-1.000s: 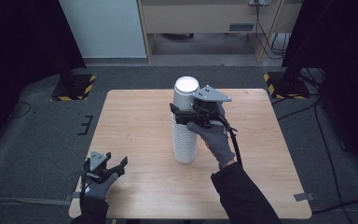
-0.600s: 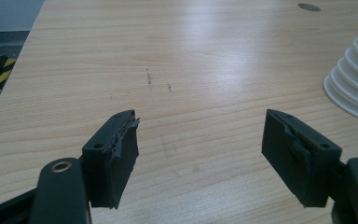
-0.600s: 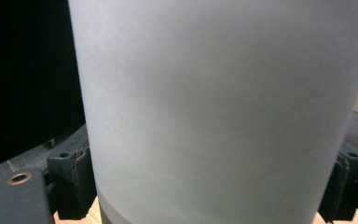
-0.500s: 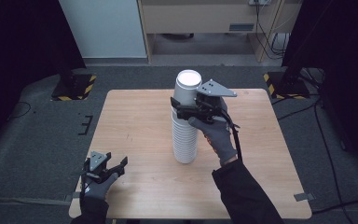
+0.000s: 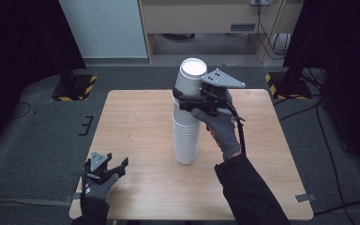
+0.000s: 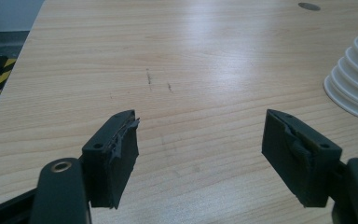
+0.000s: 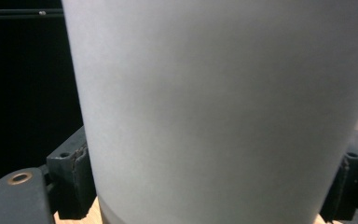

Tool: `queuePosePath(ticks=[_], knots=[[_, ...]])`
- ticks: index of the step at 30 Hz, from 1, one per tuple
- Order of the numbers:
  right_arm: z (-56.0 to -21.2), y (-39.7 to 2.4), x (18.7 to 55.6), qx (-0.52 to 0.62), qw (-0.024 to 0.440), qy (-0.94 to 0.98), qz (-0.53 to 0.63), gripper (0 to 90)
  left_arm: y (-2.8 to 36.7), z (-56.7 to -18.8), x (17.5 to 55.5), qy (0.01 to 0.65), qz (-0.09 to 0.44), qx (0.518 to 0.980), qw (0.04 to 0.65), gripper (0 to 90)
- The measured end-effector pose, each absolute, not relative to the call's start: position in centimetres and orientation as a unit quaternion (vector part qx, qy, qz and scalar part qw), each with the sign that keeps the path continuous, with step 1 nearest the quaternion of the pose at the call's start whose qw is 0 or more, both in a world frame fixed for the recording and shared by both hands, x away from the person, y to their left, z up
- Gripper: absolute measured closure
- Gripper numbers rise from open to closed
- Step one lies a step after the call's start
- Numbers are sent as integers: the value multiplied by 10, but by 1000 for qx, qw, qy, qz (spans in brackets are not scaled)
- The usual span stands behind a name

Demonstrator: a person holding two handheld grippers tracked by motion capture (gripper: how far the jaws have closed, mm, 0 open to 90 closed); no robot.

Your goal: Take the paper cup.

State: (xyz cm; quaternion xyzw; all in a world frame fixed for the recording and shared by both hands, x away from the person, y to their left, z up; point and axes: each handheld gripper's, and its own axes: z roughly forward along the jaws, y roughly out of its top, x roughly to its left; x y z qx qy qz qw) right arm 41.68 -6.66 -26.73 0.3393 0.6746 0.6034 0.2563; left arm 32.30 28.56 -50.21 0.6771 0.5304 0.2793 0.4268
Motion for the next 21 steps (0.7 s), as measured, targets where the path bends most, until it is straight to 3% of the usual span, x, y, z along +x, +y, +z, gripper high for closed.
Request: queuePosePath(ticks=[21], knots=[[-240, -84, 408, 333, 252, 645, 640, 139, 286, -502, 323, 530, 280, 676, 427, 257]])
